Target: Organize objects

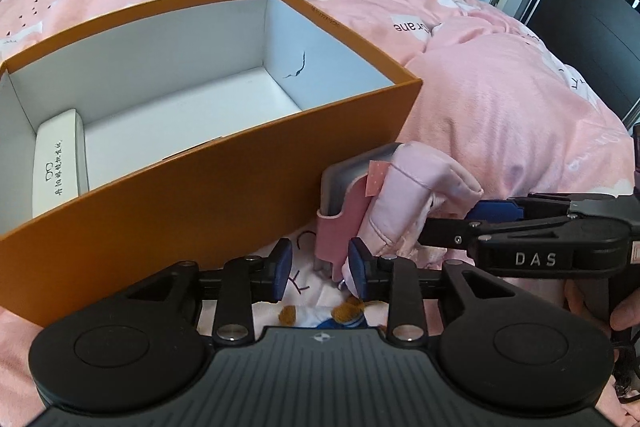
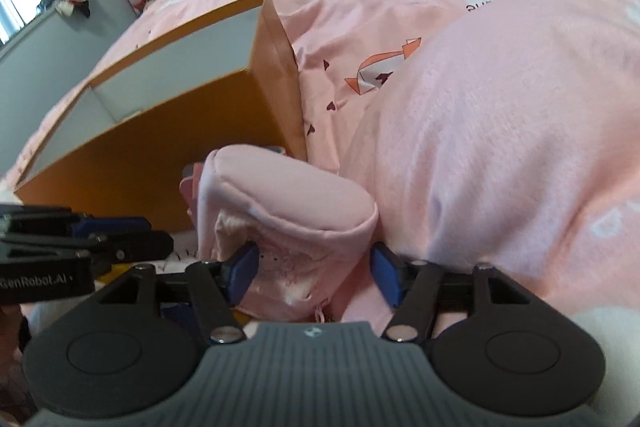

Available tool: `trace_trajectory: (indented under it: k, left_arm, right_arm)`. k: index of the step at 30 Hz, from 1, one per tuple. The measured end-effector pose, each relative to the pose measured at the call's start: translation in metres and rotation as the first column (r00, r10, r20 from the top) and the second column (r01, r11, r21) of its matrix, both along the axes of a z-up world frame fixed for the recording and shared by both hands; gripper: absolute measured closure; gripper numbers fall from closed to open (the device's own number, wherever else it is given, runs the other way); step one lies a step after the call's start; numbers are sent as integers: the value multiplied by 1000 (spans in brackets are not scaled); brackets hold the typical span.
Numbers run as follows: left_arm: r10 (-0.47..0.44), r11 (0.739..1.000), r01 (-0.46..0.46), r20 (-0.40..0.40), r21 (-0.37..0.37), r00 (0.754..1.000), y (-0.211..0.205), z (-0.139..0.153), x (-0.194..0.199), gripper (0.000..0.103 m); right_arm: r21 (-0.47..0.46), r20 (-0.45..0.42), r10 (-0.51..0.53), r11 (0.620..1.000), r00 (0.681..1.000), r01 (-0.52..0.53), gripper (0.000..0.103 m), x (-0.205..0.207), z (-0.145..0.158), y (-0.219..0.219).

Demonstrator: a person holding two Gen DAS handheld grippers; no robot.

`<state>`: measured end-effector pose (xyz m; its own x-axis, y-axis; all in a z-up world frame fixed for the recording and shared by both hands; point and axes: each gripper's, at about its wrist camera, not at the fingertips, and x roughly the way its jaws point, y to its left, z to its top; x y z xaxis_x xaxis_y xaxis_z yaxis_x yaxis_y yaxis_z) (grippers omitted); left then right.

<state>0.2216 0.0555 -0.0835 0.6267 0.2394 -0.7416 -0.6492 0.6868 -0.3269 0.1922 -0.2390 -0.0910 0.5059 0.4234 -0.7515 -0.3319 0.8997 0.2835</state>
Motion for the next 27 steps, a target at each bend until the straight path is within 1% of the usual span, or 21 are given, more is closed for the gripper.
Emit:
trace_trajectory:
  k: [4,6,7,8,9,10,11,13,16,18,21,23,27]
  left_arm:
    - [14,1000,-14,1,-16,1000,5,-6,3,65]
    - [19,1000,-18,12,-25,1000,7,-9,4,65]
    - [18,999,-17,15,-28,1000,7,-11,5,65]
    - [18,999,-17,16,-28,1000,8,-12,7,65]
    - [19,999,-18,15,-27,1000,8,-13,8,65]
    - [21,999,-21,9,-28,1000,8,-14,9,65]
    - [22,999,-22,3,-30,1000,8,-15,10,65]
    - [26,999,-26,0,-39,1000,10,-17,11,65]
    - [20,999,-21,-6,-50,1000,11,-20,16,64]
    - [7,999,-7,-3,-46,1000,11,-20,22,63]
    - [-6,999,6,4,-36,1000,10,-23,31,62]
    - [-6,1000,6,0,-14,1000,6,-24,36,58]
    - [-5,999,5,4,33,1000,-2,-24,36,62]
  right_arm:
    - [46,-6,10,999,1000,-10,31,8,-7,1]
    - [58,2,15,998,1000,-15,34,9,-9,0]
    - [74,7,25,997,1000,-25,52,8,-8,0]
    - [94,12,31,995,999,-32,60,6,-7,-1]
    - [97,19,25,995,999,-27,65,5,-6,-3]
    - [97,23,16,995,1000,-18,77,3,-4,-5]
    - [102,24,4,995,1000,-7,81,2,-1,-7]
    - [98,56,-33,995,998,27,83,-5,8,-12]
    - [43,124,-84,996,989,79,84,-16,20,-15]
    - [35,143,-94,995,985,90,84,-19,23,-17]
    - [23,143,-92,996,985,90,84,-17,20,-15]
    - [31,134,-98,995,986,95,83,-14,18,-17]
    - [36,112,-120,993,987,116,79,-7,13,-19]
